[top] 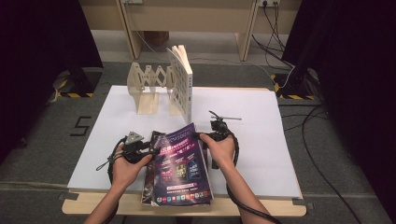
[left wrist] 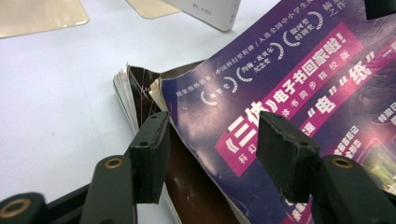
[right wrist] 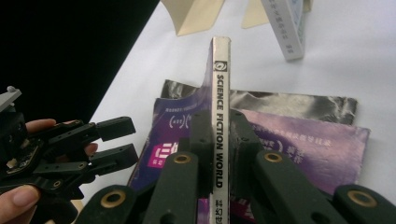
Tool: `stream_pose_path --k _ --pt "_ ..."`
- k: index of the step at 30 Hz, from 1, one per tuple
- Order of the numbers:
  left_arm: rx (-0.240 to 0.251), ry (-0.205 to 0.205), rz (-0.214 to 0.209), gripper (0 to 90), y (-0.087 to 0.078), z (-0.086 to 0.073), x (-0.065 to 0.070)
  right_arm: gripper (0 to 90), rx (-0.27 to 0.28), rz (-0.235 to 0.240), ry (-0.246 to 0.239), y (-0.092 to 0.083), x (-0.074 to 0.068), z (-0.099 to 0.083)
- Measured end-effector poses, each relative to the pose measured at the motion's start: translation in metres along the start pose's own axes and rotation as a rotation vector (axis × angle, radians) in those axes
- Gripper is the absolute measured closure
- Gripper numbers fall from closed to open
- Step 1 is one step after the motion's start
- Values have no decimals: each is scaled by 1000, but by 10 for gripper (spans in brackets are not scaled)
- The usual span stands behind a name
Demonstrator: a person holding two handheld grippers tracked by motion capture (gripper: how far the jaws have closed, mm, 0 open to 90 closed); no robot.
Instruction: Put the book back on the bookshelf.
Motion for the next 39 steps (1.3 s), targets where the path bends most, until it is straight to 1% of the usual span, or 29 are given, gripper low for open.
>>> stream_pose_path --k 1,3,5,6,7,8,9,12,14,15,16,18,19,20,22,26,28,29,33,35,36,39 --pt "4 -3 0 434 -1 1 0 834 6 8 -7 -1 -4 2" --pt "9 -4 0 432 -2 2 0 834 9 12 -8 -1 -6 3" --pt "15 -8 -8 430 -4 3 1 834 19 8 -20 -2 -9 6" --pt "20 -10 -11 428 -4 4 2 834 27 6 -30 -3 -13 8" --pt "22 -13 -12 428 -5 5 2 834 27 6 -30 -3 -13 8" --pt "29 -15 -15 426 -6 6 2 834 40 -3 -45 -4 -17 12" --pt "31 -15 -14 426 -8 7 1 834 40 -3 -45 -4 -17 12" --pt "43 -14 -12 420 -12 11 1 834 68 -14 -73 -7 -24 19" --pt "59 -12 -14 417 -16 17 1 834 83 -10 -82 -8 -28 23" --pt "59 -12 -14 416 -16 17 1 834 83 -10 -82 -8 -28 23" --pt "66 -13 -17 415 -18 19 2 834 95 -5 -83 -8 -32 27" --pt "93 -6 -24 410 -23 27 4 834 110 -5 -92 -8 -35 31" --pt "93 -6 -24 408 -23 27 4 834 115 -10 -98 -8 -36 33" --pt "102 -5 -26 408 -24 29 6 834 115 -10 -98 -8 -36 33" --pt "112 2 -27 403 -27 34 7 834 139 -12 -106 -9 -41 40" --pt "135 14 -36 399 -32 43 12 834 157 -22 -117 -10 -46 47" --pt "143 18 -39 398 -35 48 14 834 173 -23 -124 -11 -52 53" --pt "148 20 -40 398 -36 50 15 834 173 -23 -124 -11 -52 53" --pt "159 32 -47 396 -39 57 20 834 206 -12 -136 -11 -61 63" --pt "169 36 -44 392 -41 61 21 834 221 -7 -136 -12 -66 68" --pt "174 39 -41 385 -42 62 21 834 234 -13 -142 -11 -69 72" --pt "183 41 -47 377 -44 66 24 834 245 -16 -143 -10 -72 76"
Point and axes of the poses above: each handheld gripper's, and its own axes: y roughly forward along the jaws, z roughly out of its top, x roughly to its right, the point moved 9 cm from there along y, roughly forward along the jaws, and after that the axes turned 14 degrees about -x, right-handed, at the moved point
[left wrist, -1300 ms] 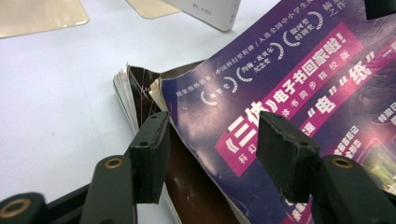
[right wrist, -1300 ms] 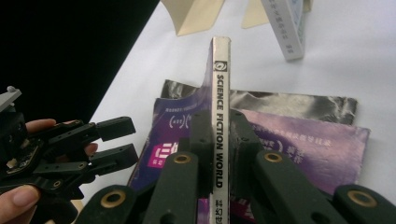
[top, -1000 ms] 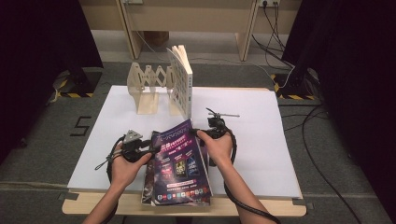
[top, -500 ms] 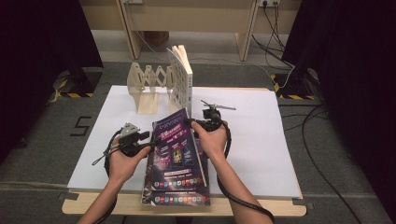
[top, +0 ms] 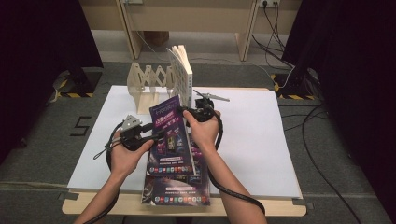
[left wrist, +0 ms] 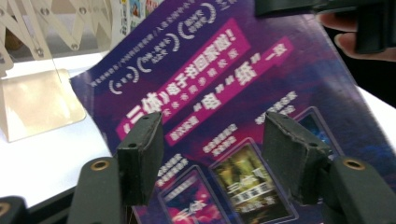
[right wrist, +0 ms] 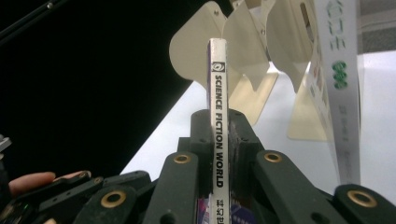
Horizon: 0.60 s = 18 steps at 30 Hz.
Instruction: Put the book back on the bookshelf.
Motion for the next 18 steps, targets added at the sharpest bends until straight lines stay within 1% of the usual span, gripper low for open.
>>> stream_pose_path --k 4,10,11,14,16,17,18 --pt "11 -4 -9 376 -1 6 3 834 19 -5 2 5 -2 6" --pt "23 5 -10 370 -3 12 7 834 48 -22 -6 9 -4 13" --pt "24 7 -11 367 -2 13 8 834 60 -31 -5 9 -4 15" --pt "20 13 -16 368 -1 14 12 834 69 -33 -4 10 -6 17" --pt "11 0 -34 381 1 15 15 834 76 -42 -14 10 -6 20" --pt "7 -10 -44 397 1 16 17 834 80 -38 -9 11 -7 22" --pt "5 -10 -46 397 2 17 18 834 80 -38 -9 11 -7 22"
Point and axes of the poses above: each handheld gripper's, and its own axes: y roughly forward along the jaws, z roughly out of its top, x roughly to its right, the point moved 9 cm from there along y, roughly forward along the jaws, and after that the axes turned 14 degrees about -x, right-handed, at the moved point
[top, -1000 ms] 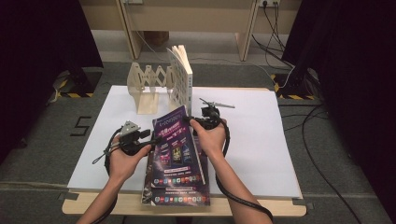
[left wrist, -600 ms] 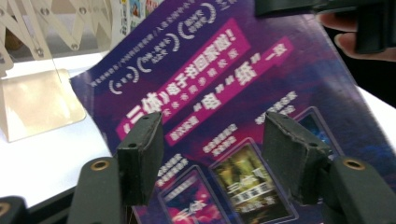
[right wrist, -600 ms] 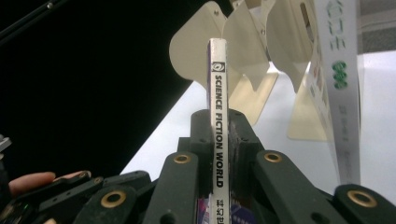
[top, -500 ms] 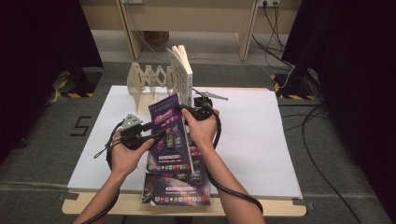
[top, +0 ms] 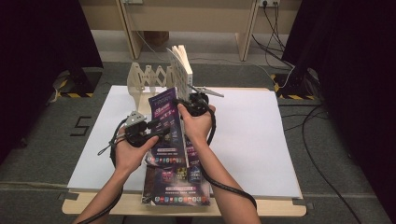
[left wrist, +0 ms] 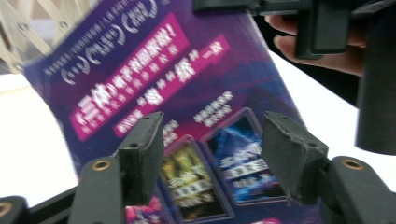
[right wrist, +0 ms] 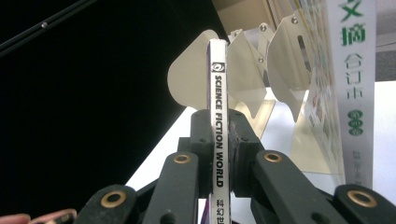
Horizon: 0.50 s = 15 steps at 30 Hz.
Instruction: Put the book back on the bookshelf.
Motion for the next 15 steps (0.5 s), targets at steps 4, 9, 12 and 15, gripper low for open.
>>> stream_pose_path --k 4,9,12,15 --pt "-1 13 10 385 3 3 2 834 18 -7 1 2 -1 6" --pt "-3 30 14 373 7 6 6 834 29 -15 -6 3 -2 9" --pt "-22 32 20 373 11 7 10 834 35 -17 -7 4 -4 10" --pt "-24 33 23 373 12 10 13 834 34 -23 -14 5 -5 11"
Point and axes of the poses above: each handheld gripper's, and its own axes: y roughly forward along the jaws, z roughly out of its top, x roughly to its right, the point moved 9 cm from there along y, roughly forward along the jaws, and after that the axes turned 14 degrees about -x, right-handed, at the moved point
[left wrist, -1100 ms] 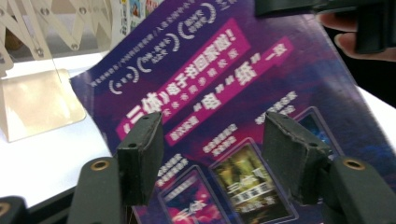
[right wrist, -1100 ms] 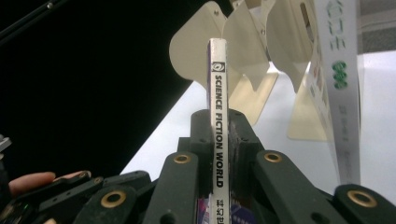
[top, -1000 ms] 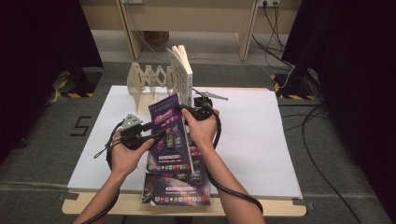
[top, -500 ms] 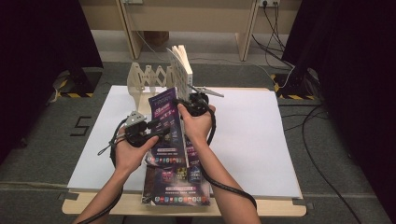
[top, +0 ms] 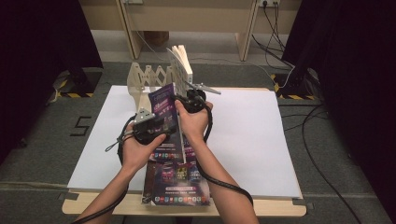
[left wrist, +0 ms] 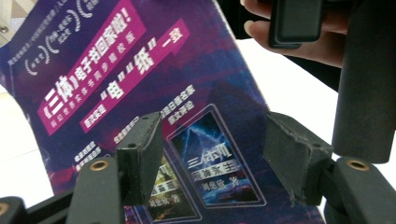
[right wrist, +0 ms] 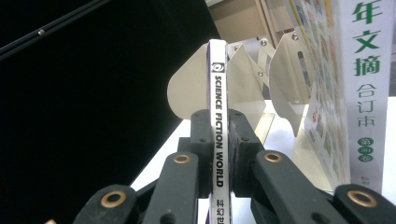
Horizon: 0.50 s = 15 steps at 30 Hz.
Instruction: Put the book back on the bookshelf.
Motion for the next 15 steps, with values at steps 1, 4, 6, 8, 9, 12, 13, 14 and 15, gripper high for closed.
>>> stream_pose_path --k 1,4,6,8,9,12,13,14,15 --pt "4 -1 2 372 0 2 2 834 1 -1 1 0 0 0" --pt "6 -3 -4 370 1 4 4 834 1 -3 1 1 0 0" --pt "4 0 -1 369 2 5 6 833 0 -6 -2 1 0 -1" --pt "8 -7 -7 369 3 6 7 833 3 -9 2 1 1 -1" --pt "9 -11 -12 369 2 7 7 833 3 -9 2 1 1 -1" --pt "14 -10 -15 369 2 10 9 833 3 -11 3 1 2 -2" --pt "14 -10 -13 369 2 10 9 833 3 -15 -1 2 2 -2" --pt "12 -9 -10 370 3 11 9 833 1 -16 0 2 1 -2" --pt "9 -9 -7 370 4 12 10 833 -1 -16 -7 2 0 -2"
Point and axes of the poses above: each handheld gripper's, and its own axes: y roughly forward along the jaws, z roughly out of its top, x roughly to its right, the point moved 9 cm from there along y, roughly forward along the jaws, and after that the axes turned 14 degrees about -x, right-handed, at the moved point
